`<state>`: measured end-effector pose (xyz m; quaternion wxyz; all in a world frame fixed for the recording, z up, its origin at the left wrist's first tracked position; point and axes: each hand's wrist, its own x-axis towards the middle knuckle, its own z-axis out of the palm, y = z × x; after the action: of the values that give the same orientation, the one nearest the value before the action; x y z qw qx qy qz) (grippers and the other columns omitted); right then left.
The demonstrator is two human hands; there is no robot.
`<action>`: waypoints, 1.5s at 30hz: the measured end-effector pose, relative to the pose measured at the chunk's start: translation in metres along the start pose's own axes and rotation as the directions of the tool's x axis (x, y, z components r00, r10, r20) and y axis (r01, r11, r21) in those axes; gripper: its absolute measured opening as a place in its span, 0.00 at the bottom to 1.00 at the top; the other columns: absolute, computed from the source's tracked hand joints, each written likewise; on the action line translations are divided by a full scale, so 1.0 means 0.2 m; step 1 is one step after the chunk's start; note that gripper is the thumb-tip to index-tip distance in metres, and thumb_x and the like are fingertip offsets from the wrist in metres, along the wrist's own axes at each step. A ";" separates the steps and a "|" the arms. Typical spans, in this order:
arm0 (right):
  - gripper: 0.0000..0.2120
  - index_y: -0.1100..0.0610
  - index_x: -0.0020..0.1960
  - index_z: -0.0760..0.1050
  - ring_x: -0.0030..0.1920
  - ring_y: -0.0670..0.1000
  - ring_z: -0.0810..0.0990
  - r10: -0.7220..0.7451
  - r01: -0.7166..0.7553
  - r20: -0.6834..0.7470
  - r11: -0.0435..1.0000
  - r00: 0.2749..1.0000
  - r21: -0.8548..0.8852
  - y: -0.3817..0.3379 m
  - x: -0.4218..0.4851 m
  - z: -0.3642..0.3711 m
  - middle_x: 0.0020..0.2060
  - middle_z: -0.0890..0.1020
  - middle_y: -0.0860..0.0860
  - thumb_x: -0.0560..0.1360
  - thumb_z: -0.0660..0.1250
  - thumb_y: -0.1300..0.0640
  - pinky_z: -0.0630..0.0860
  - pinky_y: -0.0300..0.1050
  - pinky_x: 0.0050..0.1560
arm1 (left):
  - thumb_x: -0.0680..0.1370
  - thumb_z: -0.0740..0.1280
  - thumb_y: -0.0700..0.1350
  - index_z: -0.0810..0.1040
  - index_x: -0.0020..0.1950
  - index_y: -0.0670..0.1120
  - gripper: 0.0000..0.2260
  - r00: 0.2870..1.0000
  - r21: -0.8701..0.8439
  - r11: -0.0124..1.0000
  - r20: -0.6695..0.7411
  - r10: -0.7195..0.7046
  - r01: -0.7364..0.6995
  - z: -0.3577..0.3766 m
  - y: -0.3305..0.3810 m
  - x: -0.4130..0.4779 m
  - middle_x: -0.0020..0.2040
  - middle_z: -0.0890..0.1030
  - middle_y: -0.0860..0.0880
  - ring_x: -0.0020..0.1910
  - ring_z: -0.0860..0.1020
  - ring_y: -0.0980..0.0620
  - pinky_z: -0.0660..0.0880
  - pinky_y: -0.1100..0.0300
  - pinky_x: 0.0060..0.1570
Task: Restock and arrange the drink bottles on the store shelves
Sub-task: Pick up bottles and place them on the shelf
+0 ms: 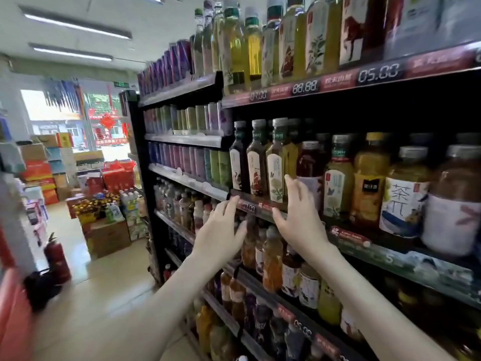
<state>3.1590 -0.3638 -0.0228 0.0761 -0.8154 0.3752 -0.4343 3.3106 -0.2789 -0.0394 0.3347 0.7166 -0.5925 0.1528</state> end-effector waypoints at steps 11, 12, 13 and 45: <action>0.31 0.50 0.76 0.55 0.70 0.57 0.58 0.057 -0.205 -0.393 0.915 0.918 -0.347 0.24 0.26 0.16 0.72 0.62 0.58 0.77 0.64 0.56 0.60 0.57 0.69 | 0.76 0.60 0.51 0.62 0.76 0.49 0.27 0.817 -0.040 0.830 -0.211 0.537 -0.556 0.51 -0.03 0.72 0.75 0.63 0.41 0.76 0.55 0.43 0.52 0.37 0.72; 0.32 0.50 0.76 0.56 0.69 0.58 0.60 0.064 -0.254 -0.429 0.880 0.901 -0.402 0.25 0.28 0.14 0.70 0.64 0.60 0.76 0.65 0.57 0.62 0.59 0.68 | 0.76 0.60 0.52 0.61 0.76 0.50 0.28 0.790 -0.038 0.805 -0.227 0.570 -0.592 0.53 0.00 0.75 0.75 0.62 0.41 0.76 0.53 0.42 0.50 0.36 0.72; 0.33 0.50 0.76 0.56 0.68 0.59 0.60 0.075 -0.304 -0.460 0.841 0.885 -0.447 0.26 0.30 0.11 0.70 0.65 0.61 0.76 0.66 0.57 0.63 0.62 0.66 | 0.76 0.61 0.52 0.62 0.76 0.51 0.28 0.761 -0.023 0.783 -0.254 0.597 -0.622 0.55 0.03 0.77 0.76 0.61 0.41 0.76 0.52 0.42 0.47 0.36 0.72; 0.18 0.56 0.66 0.68 0.51 0.50 0.76 -0.377 -0.028 -0.472 0.757 0.797 -0.653 -0.06 0.25 -0.16 0.50 0.78 0.55 0.78 0.66 0.56 0.71 0.33 0.54 | 0.73 0.61 0.55 0.59 0.76 0.47 0.33 0.632 -0.553 0.404 -0.316 0.708 -0.729 0.48 0.21 0.74 0.73 0.67 0.51 0.77 0.53 0.51 0.40 0.41 0.73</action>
<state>3.1588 -0.3826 0.0357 -0.3618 -0.6539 0.4210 -0.5141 3.2915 -0.4555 -0.0061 0.4665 0.2306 -0.8499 0.0824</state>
